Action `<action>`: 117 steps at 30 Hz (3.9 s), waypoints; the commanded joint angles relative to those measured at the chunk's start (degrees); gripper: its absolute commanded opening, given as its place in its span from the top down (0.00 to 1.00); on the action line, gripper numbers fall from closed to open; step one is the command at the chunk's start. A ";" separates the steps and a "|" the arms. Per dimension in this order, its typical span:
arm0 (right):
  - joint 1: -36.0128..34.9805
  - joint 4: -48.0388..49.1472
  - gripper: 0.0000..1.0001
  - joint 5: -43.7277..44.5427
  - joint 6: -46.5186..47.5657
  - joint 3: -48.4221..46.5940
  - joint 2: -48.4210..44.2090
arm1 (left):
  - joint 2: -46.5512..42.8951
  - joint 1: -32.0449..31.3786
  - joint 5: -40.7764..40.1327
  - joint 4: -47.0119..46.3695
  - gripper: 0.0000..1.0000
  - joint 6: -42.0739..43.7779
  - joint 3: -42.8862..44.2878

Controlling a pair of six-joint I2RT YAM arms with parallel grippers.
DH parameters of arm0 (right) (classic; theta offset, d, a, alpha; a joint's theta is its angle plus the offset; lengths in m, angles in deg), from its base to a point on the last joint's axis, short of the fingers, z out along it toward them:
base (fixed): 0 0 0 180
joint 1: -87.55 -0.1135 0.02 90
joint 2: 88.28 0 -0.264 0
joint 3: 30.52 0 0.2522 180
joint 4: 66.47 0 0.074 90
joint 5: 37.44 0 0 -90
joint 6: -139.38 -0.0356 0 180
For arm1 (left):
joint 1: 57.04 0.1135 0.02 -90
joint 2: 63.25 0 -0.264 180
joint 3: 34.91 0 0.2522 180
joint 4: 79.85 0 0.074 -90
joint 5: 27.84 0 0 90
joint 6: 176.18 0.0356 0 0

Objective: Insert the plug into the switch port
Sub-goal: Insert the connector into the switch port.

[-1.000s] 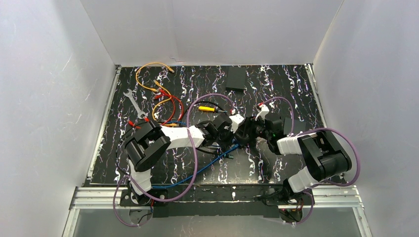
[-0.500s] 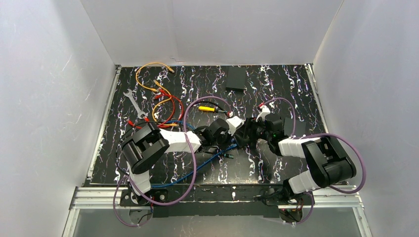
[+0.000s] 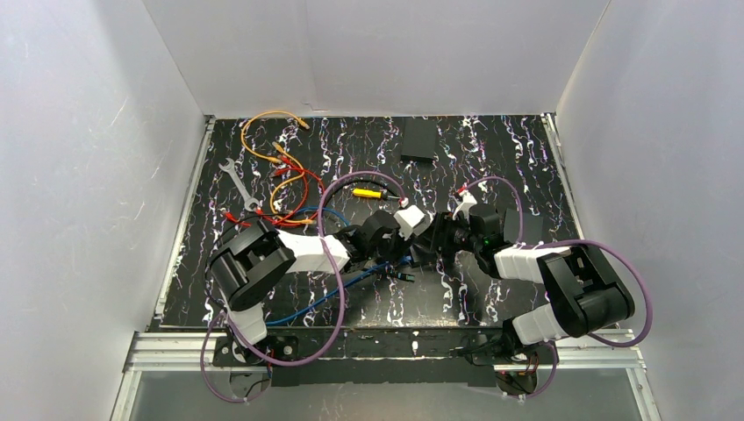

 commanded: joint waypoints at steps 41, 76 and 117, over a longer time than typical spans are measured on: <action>-0.66 -7.16 0.28 -3.16 -0.50 1.35 1.38 | -6.55 4.31 12.08 13.13 0.55 15.62 -1.67; -4.18 -1.13 0.39 -12.40 0.40 0.67 3.92 | -2.95 4.02 17.93 13.82 0.94 14.32 8.53; -8.40 8.08 0.39 -21.73 -2.66 1.33 4.78 | -1.77 -0.14 10.30 8.01 0.92 6.42 14.90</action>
